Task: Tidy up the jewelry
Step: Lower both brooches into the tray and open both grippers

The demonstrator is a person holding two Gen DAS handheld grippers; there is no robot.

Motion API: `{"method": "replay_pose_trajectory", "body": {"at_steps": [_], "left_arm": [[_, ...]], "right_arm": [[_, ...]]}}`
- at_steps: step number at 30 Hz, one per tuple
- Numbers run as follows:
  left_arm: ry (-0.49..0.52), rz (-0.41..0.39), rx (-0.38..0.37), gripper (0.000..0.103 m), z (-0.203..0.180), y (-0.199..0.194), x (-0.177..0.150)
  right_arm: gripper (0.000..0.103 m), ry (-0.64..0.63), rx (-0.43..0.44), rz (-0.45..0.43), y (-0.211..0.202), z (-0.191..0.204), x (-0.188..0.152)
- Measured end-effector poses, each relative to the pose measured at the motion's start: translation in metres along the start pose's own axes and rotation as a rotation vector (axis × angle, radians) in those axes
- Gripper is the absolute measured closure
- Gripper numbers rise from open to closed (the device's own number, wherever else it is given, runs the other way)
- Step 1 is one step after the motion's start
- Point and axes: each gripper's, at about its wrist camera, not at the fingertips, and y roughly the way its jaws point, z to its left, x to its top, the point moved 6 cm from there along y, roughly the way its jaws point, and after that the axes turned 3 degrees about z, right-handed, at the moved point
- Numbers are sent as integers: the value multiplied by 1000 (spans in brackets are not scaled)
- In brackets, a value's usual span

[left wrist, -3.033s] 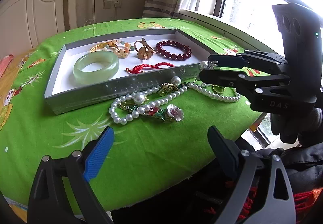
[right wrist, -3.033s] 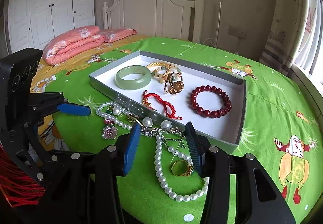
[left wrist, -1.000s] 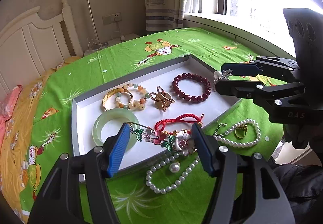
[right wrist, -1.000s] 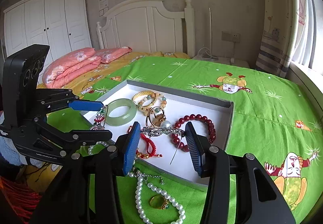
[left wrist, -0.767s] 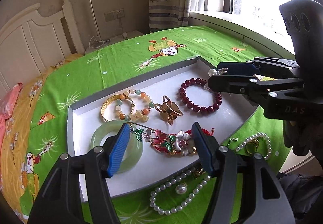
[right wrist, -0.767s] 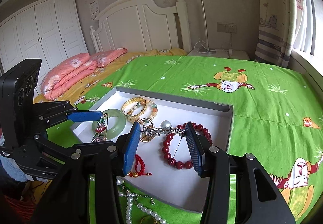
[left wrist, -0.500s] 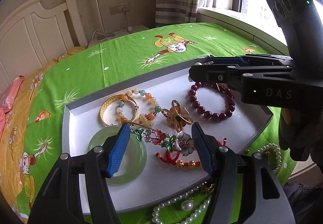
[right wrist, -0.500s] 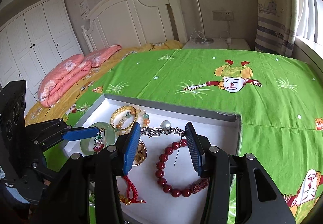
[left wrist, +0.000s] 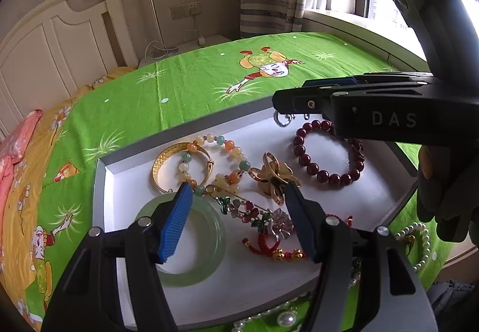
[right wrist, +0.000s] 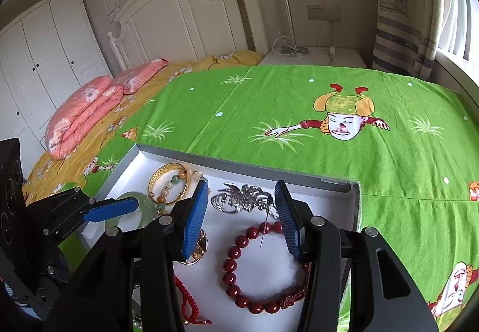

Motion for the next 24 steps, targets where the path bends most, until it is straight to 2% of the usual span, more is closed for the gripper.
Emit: {"method": "replay_pose_trajectory", "body": {"at_steps": [2, 3, 5, 15, 18, 20, 24], "left_arm": [[7, -7, 15, 28, 0, -1, 0], [11, -11, 20, 27, 0, -2, -1], [17, -13, 24, 26, -1, -3, -2], [14, -31, 39, 20, 0, -8, -8], [-21, -74, 39, 12, 9, -23, -13], [-60, -119, 52, 4, 18, -37, -17], [-140, -167, 67, 2, 39, -59, -38]], "right_arm": [[53, 10, 6, -7, -2, -2, 0], [51, 16, 9, -14, -3, -3, 0], [47, 27, 11, -25, -6, -6, -1], [47, 44, 17, -32, -13, -10, -6], [45, 39, 25, -50, -25, -9, -7], [40, 26, 27, -67, -36, -8, -8], [31, -8, 20, -108, -63, -6, -20]]}}
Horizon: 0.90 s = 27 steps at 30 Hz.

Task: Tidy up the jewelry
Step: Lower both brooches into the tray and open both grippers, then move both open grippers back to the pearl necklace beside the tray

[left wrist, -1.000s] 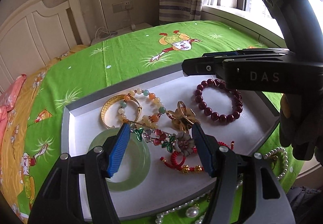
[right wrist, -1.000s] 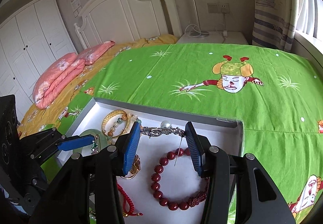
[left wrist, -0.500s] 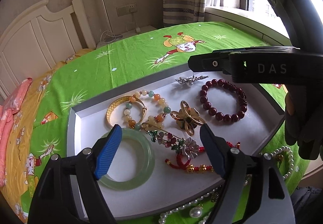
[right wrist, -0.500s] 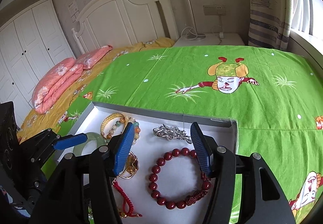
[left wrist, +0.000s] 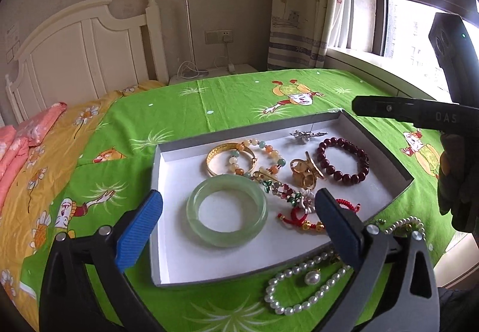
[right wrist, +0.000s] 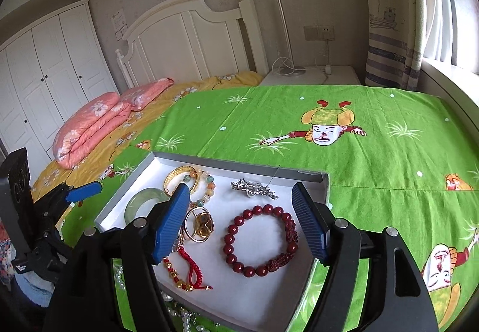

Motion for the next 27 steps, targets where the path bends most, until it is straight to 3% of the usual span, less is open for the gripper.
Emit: {"method": "replay_pose_trajectory", "body": {"at_steps": [3, 7, 15, 22, 27], "left_arm": [[-38, 1, 50, 2, 18, -8, -18], [-42, 20, 114, 2, 34, -9, -43], [-86, -24, 71, 2, 48, -14, -55], [-115, 51, 103, 2, 62, -8, -92], [-117, 28, 92, 2, 68, -12, -96]], "right_arm": [[25, -15, -5, -12, -17, 0, -15], [24, -36, -11, 1, -34, -1, -44], [22, -78, -32, -7, -59, 0, -96], [22, -99, -6, 59, -57, 3, -135], [25, -133, -17, 89, -52, 10, -145]]}}
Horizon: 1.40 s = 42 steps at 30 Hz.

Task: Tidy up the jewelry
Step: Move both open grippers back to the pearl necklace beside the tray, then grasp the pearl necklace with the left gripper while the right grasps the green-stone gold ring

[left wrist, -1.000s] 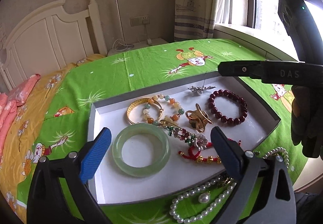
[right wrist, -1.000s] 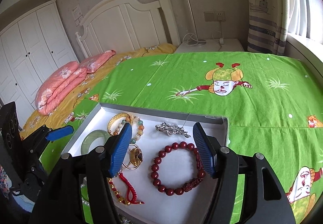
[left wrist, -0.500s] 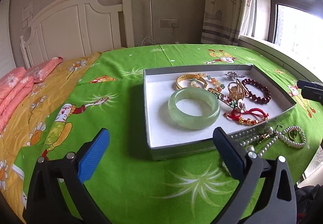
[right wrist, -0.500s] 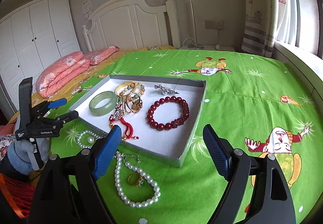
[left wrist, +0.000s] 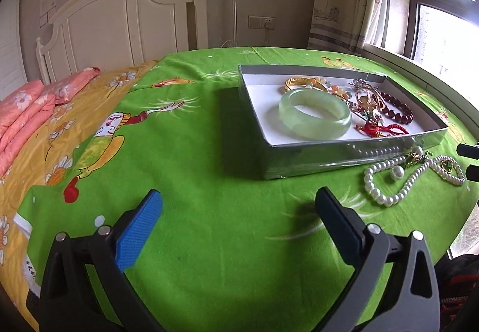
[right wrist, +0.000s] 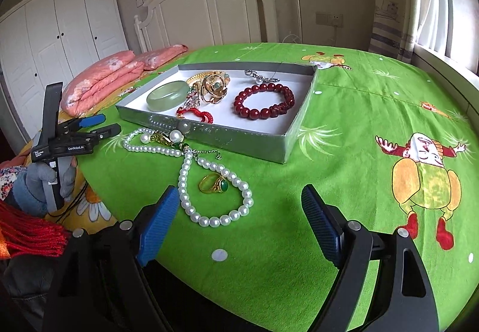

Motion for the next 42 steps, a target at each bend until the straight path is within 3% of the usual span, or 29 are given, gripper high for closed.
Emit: {"method": "replay_pose_trajectory", "body": {"at_steps": [1, 5, 12, 18, 26, 35, 42], "left_arm": [[0, 6, 2, 2, 0, 0, 0], [-3, 7, 7, 2, 0, 1, -1], [-10, -11, 18, 2, -2, 0, -2], [-12, -14, 21, 2, -1, -2, -3], [-11, -12, 21, 2, -1, -2, -4], [-1, -11, 10, 2, -4, -10, -11], [52, -14, -53, 2, -21, -23, -21]], "right_arm": [[27, -12, -8, 2, 1, 2, -1], [52, -42, -19, -11, 0, 12, 2], [76, -82, -40, 18, 9, 22, 2], [78, -105, -67, -38, -5, 24, 12], [78, -137, -41, 64, 12, 36, 2], [78, -142, -65, 104, 19, 30, 5], [78, -149, -50, 100, 22, 34, 7]]}}
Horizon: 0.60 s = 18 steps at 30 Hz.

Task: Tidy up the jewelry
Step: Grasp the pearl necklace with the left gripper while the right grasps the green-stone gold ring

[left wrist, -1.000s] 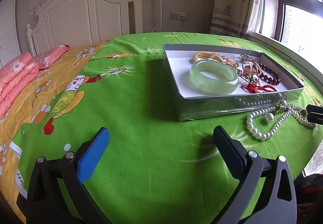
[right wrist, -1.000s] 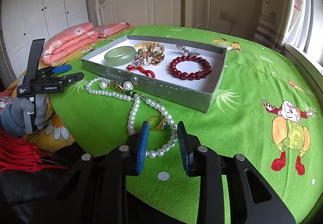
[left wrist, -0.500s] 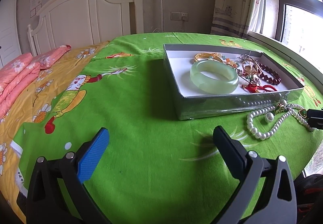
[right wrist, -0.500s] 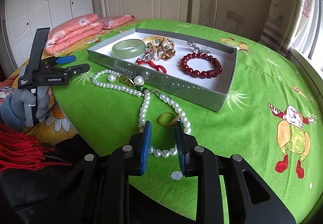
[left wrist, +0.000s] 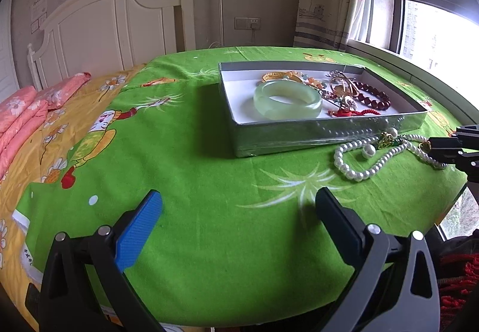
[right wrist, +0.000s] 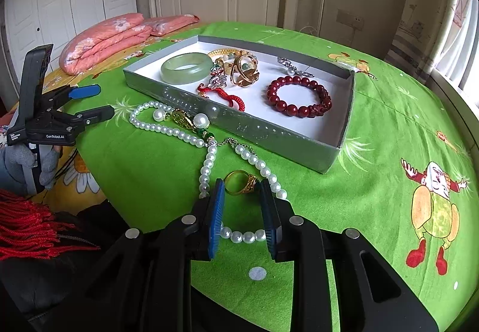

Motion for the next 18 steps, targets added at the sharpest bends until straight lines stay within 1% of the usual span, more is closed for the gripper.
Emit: {"method": "replay_pose_trajectory", "body": {"at_steps": [1, 3, 4, 5, 6, 11, 16, 18], "left_arm": [[8, -2, -11, 2, -3, -2, -1], [23, -7, -28, 2, -11, -5, -4], [30, -8, -37, 2, -14, -6, -5], [37, -8, -44, 2, -18, -7, -5], [43, -6, -52, 2, -21, -7, -6], [100, 6, -91, 2, -44, -9, -7], [170, 11, -142, 2, -74, -10, -7], [192, 13, -160, 2, -84, -9, -6]], "right_arm": [[78, 5, 5, -5, -1, -1, -1], [82, 13, 4, -18, -1, -2, -2], [86, 10, -2, -24, -2, -2, -2], [94, 6, -9, -28, -2, -2, -3], [97, 6, -11, -31, -3, -2, -3], [98, 18, -7, -39, -3, -4, -3], [95, 74, 64, -28, -2, -8, -1], [95, 76, 70, -27, -1, -9, 0]]}}
